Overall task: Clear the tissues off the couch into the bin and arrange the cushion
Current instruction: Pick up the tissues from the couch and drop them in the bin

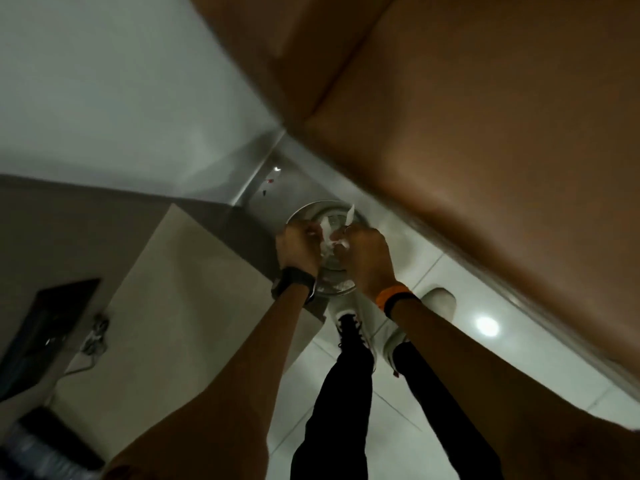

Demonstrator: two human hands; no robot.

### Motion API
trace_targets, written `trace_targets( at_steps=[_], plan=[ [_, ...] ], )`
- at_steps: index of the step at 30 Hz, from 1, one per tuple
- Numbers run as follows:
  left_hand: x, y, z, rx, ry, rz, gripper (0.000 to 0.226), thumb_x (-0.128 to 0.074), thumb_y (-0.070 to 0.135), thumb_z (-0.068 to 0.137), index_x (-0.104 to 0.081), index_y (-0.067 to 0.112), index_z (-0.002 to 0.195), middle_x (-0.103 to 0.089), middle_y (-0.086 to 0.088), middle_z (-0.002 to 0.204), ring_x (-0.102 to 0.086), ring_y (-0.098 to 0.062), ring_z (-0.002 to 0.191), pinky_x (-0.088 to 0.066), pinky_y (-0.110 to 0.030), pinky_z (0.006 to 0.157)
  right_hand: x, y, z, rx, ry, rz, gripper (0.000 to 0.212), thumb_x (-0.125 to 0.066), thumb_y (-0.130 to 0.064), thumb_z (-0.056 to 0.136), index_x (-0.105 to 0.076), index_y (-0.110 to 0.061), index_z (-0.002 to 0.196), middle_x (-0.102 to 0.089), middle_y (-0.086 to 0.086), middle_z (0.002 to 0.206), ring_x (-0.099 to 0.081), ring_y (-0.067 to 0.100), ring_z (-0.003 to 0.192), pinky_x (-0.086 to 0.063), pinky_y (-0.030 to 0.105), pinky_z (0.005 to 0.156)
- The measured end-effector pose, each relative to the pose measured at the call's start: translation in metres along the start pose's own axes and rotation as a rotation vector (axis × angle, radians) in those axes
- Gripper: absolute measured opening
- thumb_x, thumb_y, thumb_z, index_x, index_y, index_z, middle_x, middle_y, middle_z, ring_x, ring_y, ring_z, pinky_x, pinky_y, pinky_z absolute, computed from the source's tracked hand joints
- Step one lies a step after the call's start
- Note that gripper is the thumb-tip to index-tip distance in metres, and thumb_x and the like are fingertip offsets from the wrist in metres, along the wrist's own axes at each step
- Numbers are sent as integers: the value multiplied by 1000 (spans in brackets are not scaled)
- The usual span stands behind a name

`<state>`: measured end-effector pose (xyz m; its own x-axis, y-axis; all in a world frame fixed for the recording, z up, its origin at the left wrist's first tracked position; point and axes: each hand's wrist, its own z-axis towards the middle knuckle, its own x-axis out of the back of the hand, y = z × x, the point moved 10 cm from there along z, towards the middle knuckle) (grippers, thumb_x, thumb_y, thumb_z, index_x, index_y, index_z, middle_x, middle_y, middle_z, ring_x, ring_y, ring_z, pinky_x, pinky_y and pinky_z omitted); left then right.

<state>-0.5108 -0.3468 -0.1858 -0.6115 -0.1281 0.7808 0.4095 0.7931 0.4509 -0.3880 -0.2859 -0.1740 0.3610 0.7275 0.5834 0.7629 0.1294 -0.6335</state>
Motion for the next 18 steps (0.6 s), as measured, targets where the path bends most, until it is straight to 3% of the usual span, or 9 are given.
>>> trace_targets(
  at_steps=[2, 5, 9, 11, 13, 16, 18],
  plan=[
    [-19, -37, 13, 46, -90, 40, 17, -61, 5, 90, -76, 10, 94, -77, -14, 101, -71, -29, 97, -53, -27, 84, -39, 1, 16, 1, -45, -89, 24, -59, -20, 100, -75, -4, 109, -76, 18, 112, -71, 34, 106, -56, 41, 96],
    [-50, -65, 32, 31, -209, 120, 22, -55, 9, 95, -74, 12, 106, -74, -13, 113, -67, -29, 109, -50, -33, 95, -78, 19, 41, -7, -109, -260, 27, -63, -26, 98, -72, -7, 116, -73, 17, 118, -71, 35, 108, -59, 43, 93],
    [-89, -64, 43, -119, -363, 272, 27, -50, 17, 99, -65, 10, 120, -68, -14, 123, -60, -31, 118, -43, -36, 104, -111, 44, 63, 0, -186, -401, 64, -78, -33, 83, -53, -15, 140, -68, 14, 131, -69, 38, 115, -59, 47, 95],
    [-92, -57, 41, -163, -385, 316, 37, -54, 24, 96, -55, 14, 132, -60, -10, 135, -54, -28, 126, -41, -37, 110, -117, 48, 61, 12, -204, -440, 76, -77, -29, 85, -41, -15, 150, -55, 17, 147, -62, 41, 125, -56, 51, 99],
    [-78, -47, 31, -180, -369, 256, 58, -65, 27, 89, -44, 15, 142, -49, -9, 146, -45, -27, 134, -38, -39, 115, -104, 39, 49, 44, -123, -434, 78, -74, -24, 88, -36, -13, 155, -41, 18, 158, -47, 41, 140, -50, 53, 109],
    [-22, -1, 7, -344, -152, 67, 66, -68, 34, 83, -45, 14, 141, -48, -11, 144, -43, -28, 134, -46, -42, 109, -42, -1, 14, 221, 176, -442, 61, -71, -23, 90, -50, -11, 147, -50, 14, 153, -44, 35, 142, -44, 45, 115],
    [19, 37, -9, -472, 10, 77, 72, -60, 48, 80, -43, 16, 141, -47, -11, 144, -41, -29, 134, -47, -43, 105, 13, -24, -12, 293, 362, -449, 54, -69, -32, 93, -54, -16, 143, -50, 11, 153, -43, 32, 142, -38, 42, 114]
  ],
)
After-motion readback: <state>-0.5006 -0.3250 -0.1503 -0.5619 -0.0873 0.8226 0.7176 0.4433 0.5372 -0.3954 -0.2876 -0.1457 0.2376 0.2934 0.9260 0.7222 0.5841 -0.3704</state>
